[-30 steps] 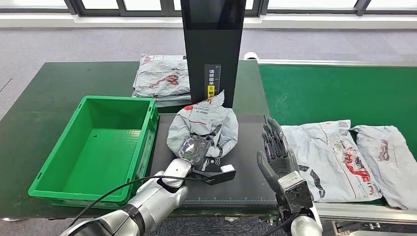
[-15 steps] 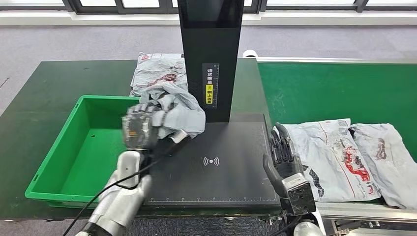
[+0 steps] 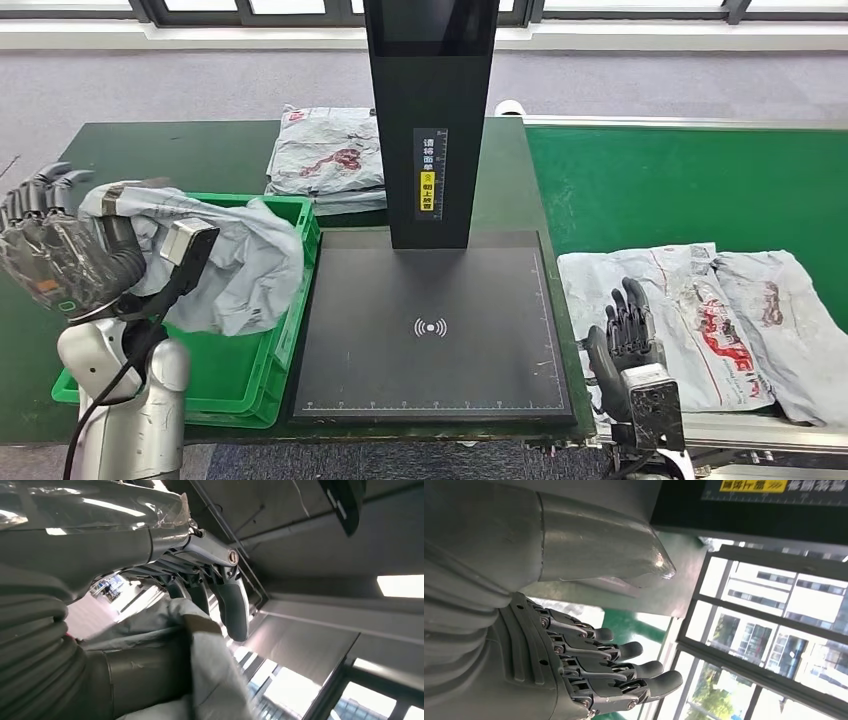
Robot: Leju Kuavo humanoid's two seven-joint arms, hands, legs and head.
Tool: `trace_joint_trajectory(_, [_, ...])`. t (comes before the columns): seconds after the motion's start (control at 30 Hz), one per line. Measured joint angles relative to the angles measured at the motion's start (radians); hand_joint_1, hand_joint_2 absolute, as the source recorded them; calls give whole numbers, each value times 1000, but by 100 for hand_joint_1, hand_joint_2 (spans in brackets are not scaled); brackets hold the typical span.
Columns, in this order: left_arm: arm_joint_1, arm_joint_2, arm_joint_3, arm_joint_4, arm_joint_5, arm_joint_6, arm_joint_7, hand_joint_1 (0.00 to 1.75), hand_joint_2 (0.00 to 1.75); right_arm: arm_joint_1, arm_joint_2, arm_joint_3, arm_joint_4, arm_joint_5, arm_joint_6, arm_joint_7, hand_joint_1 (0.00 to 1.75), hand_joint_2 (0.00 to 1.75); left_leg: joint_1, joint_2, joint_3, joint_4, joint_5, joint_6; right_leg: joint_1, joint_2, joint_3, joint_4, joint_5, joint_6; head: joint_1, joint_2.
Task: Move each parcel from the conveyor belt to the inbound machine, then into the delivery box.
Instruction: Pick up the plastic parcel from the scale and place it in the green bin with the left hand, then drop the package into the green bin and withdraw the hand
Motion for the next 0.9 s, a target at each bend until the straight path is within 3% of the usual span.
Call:
trace_joint_trajectory(0.47, [-46,20,14,-84,29,-29,-7,175,175,15,1,-26,-2,2,-4,2,0,175,0,-1,0,0,0,0,0,-1,0,0,0,0,0,0])
trace_joint_trajectory(0.5, [-60,25,14,-81,35,-48,-5,166,175,15,1,-26,-2,2,-7,3,0,175,0,-1,0,0,0,0,0,-1,0,0,0,0,0,0])
trace_joint_trajectory(0.53, [-81,33,14,-72,42,-76,0,122,175,17,1,-26,-2,1,-11,4,0,175,0,-1,0,0,0,0,0,-1,0,0,0,0,0,0])
trace_joint_trajectory(0.6, [-135,54,16,-38,61,-150,14,35,87,23,1,-27,-4,1,-19,8,0,175,0,-1,0,0,1,0,0,-1,0,0,1,0,0,0])
trace_joint_trajectory(0.63, [-166,66,17,-10,75,-198,19,0,44,27,1,-27,-6,0,-22,11,0,175,0,-1,0,0,1,0,0,-1,0,0,1,1,0,0])
trace_joint_trajectory(0.67, [-197,78,18,25,95,-248,21,0,0,32,1,-27,-9,0,-24,13,0,175,0,-1,0,0,2,0,0,-1,0,0,1,1,0,0])
trace_joint_trajectory(0.77, [-277,107,18,145,179,-365,6,0,0,49,1,-30,-24,0,-26,17,0,175,0,0,0,0,3,0,0,-1,0,0,2,0,0,0])
trace_joint_trajectory(0.9, [-322,126,18,249,232,-396,-13,0,0,64,2,-37,-36,0,-25,19,0,175,0,2,-1,0,3,-1,0,1,-2,1,4,-1,0,0])
